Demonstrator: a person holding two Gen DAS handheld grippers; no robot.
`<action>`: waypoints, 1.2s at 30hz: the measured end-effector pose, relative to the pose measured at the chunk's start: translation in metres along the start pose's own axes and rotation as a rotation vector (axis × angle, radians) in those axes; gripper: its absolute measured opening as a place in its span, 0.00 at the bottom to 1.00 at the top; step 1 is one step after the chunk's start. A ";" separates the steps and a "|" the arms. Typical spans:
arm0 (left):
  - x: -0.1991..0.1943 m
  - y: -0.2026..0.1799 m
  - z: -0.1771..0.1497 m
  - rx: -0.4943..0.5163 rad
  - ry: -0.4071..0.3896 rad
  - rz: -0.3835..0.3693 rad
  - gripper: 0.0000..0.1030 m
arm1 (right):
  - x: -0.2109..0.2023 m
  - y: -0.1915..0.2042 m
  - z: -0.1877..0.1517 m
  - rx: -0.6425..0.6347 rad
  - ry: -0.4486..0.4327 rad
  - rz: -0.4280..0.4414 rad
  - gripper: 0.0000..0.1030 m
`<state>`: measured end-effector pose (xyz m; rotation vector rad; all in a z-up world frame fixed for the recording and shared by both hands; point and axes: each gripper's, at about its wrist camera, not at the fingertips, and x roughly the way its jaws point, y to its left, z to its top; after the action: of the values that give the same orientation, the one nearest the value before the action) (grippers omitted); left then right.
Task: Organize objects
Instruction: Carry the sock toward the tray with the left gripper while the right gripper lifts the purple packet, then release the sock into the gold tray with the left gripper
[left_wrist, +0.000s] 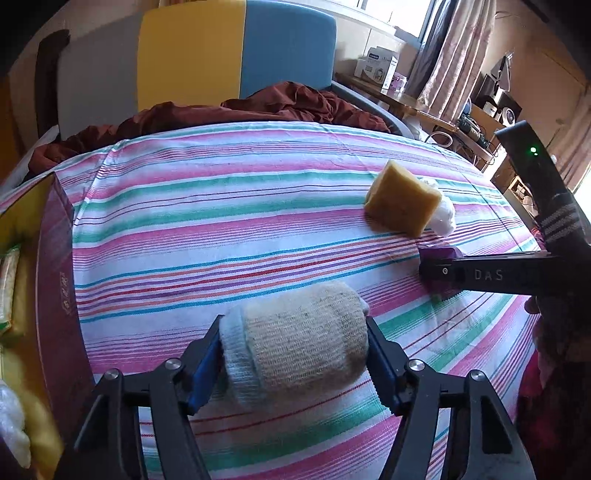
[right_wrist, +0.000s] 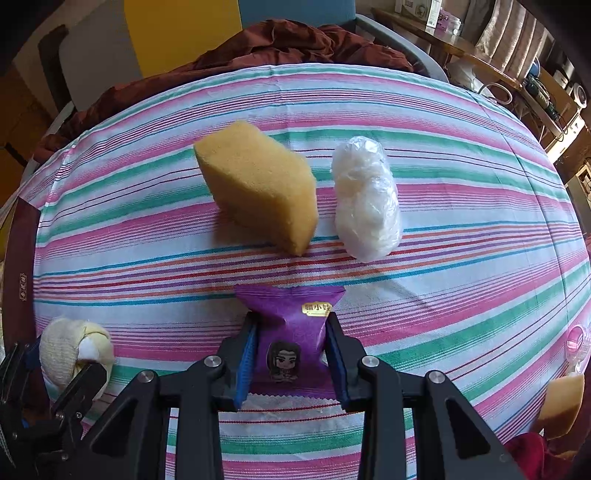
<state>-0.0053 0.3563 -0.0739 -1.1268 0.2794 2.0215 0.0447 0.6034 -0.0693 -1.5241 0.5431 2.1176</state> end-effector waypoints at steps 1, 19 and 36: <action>-0.008 -0.001 -0.002 0.006 -0.014 -0.004 0.68 | -0.001 0.000 0.001 -0.008 -0.008 0.006 0.33; -0.100 0.156 -0.003 -0.198 -0.101 0.236 0.69 | -0.001 0.079 -0.035 -0.237 -0.057 -0.035 0.33; -0.063 0.204 -0.007 -0.284 0.010 0.303 0.74 | -0.014 0.082 -0.049 -0.255 -0.058 -0.037 0.33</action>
<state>-0.1308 0.1831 -0.0638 -1.3333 0.1788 2.3799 0.0380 0.5066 -0.0676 -1.5860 0.2285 2.2637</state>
